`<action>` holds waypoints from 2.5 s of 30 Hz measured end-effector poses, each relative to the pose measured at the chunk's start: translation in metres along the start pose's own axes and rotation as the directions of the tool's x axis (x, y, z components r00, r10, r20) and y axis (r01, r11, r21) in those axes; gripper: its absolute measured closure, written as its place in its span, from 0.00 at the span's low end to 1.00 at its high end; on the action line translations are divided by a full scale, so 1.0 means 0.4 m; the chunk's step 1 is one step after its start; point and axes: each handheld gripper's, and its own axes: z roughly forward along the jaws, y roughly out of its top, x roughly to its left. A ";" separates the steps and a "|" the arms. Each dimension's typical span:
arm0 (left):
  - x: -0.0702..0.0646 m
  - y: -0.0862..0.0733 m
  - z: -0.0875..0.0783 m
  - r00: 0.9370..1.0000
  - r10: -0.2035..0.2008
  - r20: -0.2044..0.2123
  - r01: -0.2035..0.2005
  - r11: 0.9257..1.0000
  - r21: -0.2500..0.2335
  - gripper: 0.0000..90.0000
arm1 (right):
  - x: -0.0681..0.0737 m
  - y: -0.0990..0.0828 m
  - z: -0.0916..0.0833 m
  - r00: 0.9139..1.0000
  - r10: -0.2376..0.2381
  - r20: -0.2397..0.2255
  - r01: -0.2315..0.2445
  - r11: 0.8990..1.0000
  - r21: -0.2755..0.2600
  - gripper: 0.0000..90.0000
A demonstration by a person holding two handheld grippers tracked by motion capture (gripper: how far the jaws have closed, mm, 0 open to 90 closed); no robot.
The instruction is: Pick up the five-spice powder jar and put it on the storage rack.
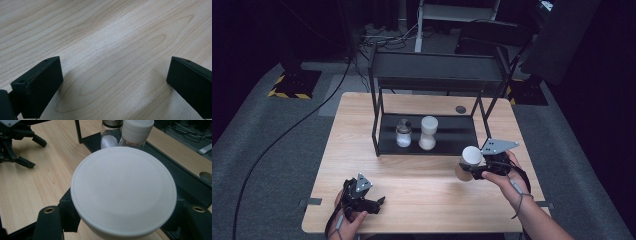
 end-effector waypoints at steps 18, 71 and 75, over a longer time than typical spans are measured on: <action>-0.003 0.001 0.002 1.000 -0.001 -0.004 0.001 1.000 -0.002 0.00 | -0.050 0.060 -0.002 1.000 -0.002 0.005 0.002 1.000 -0.007 0.38; -0.005 0.002 0.003 1.000 -0.003 -0.008 0.003 1.000 -0.002 0.00 | -0.168 0.133 0.177 0.998 0.031 0.048 -0.030 0.999 -0.029 0.38; -0.005 0.002 0.002 1.000 -0.003 -0.008 0.003 1.000 -0.001 0.00 | -0.173 0.126 0.197 0.998 0.045 0.043 -0.044 0.999 -0.027 0.38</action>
